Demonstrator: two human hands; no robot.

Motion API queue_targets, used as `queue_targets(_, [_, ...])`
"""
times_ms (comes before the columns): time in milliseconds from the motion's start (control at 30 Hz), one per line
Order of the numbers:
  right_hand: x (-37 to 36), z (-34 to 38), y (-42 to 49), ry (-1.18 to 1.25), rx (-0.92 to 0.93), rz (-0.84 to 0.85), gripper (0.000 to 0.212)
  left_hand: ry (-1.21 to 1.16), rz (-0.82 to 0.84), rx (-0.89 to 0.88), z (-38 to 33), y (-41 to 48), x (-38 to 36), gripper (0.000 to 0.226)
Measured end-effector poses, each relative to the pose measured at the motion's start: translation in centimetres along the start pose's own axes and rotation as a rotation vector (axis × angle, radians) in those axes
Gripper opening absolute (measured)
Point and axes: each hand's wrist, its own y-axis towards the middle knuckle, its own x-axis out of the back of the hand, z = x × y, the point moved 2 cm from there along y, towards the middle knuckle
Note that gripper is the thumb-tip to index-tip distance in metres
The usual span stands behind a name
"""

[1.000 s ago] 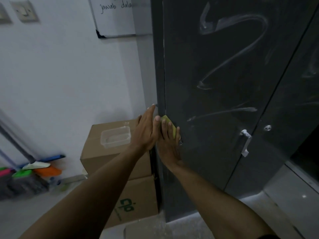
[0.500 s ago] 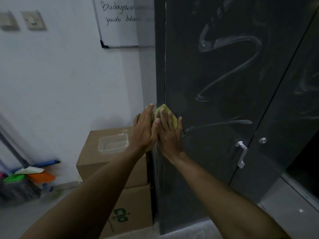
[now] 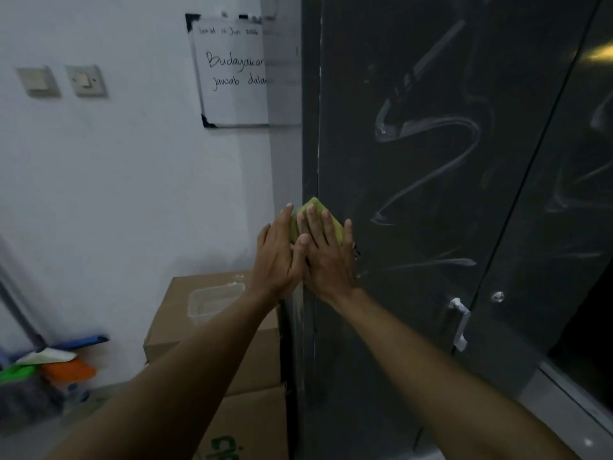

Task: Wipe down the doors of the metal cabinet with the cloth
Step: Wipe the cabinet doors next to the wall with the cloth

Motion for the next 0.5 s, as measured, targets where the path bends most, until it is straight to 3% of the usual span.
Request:
queue_targets(333, [0.9,-0.7,2.0,-0.035,0.015,-0.051,0.084,0.014,-0.047,-0.095,-1.5,2.2,1.6,0.065])
queue_targets(500, [2.7,-1.3,5.6,-0.001,0.043,-0.161,0.069,0.029,-0.082,-0.118,-2.4,4.3,2.6,0.066])
